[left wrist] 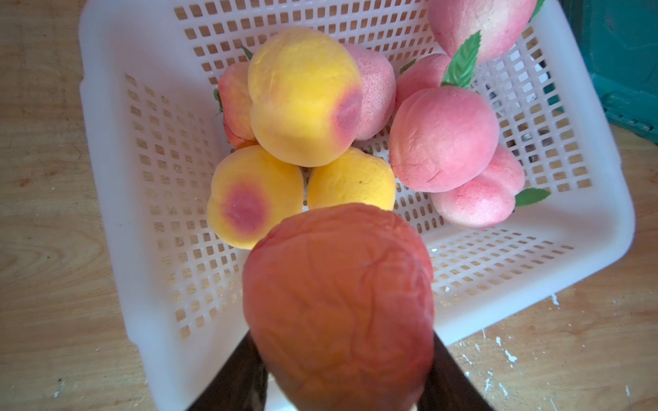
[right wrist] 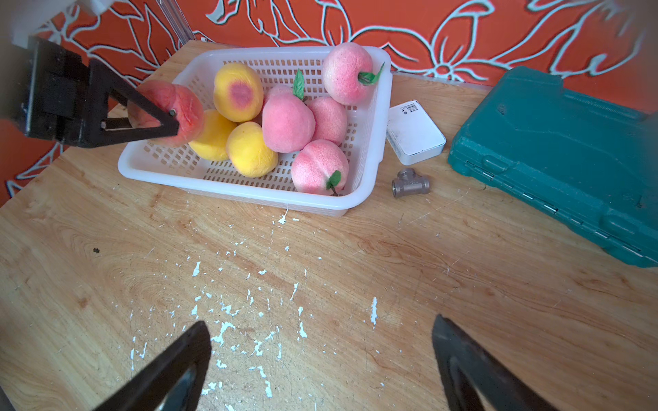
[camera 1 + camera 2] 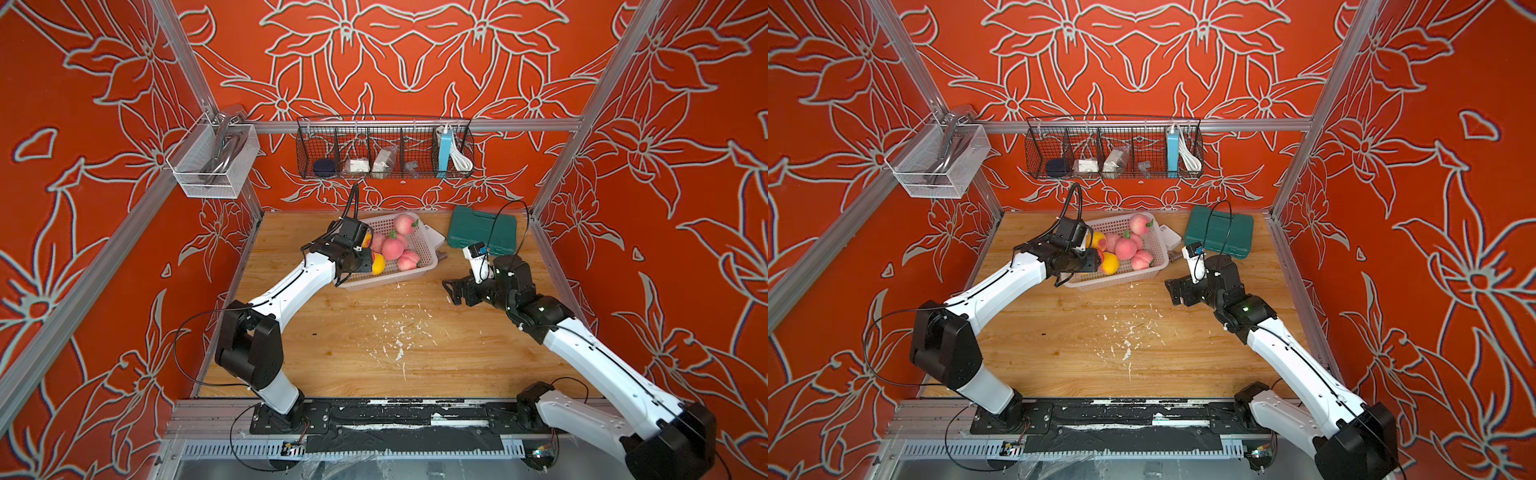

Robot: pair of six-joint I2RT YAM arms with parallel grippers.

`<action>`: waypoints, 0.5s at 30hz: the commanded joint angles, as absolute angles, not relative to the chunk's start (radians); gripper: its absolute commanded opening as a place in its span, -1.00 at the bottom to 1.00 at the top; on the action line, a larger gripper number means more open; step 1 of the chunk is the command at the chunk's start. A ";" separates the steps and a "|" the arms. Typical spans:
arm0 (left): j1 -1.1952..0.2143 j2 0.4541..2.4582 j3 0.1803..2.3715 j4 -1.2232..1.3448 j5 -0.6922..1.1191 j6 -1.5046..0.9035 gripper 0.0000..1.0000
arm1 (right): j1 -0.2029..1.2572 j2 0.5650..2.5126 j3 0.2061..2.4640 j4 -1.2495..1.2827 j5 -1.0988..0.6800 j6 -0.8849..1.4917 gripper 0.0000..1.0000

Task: Put the peaches into the basket
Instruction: Place the peach in the basket.

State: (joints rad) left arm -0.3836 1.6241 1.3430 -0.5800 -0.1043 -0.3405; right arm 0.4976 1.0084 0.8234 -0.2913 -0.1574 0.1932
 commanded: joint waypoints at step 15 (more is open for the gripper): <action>-0.370 1.700 1.311 -0.578 -0.123 -0.356 -0.23 | 0.495 0.979 0.806 -0.275 -0.155 0.184 0.99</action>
